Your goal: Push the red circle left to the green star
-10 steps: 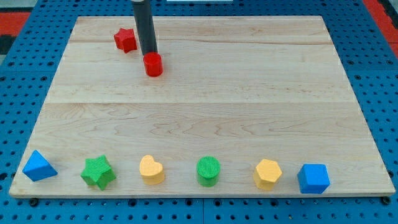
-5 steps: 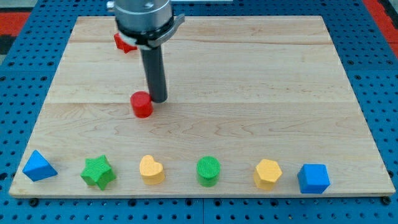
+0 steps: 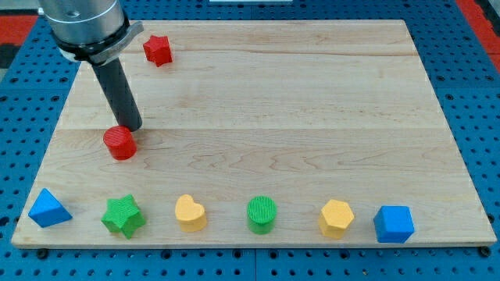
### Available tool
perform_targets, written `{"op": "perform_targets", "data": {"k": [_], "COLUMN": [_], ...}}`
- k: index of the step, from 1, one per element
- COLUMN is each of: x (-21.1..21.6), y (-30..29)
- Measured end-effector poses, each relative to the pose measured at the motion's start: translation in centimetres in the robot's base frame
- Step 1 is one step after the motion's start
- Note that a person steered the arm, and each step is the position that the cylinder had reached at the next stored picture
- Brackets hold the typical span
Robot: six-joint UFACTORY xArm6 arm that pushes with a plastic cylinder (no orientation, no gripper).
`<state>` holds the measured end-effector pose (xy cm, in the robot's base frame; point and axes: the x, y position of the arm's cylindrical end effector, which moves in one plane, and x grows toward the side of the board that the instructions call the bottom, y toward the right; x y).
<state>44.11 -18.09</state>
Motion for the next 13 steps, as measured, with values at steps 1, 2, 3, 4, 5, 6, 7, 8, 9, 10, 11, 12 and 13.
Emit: {"op": "perform_targets", "data": {"k": [1, 2, 3, 4, 5, 6, 7, 8, 9, 10, 11, 12, 13], "x": [1.1, 4.6, 7.1, 7.0, 6.4, 7.2, 7.2, 7.2, 7.2, 7.8, 9.0, 9.1, 8.6], "y": [-0.5, -0.5, -0.5, -0.4, -0.7, -2.1, -2.8, -3.3, -4.6, -5.6, -5.4, -5.0, -4.5]}}
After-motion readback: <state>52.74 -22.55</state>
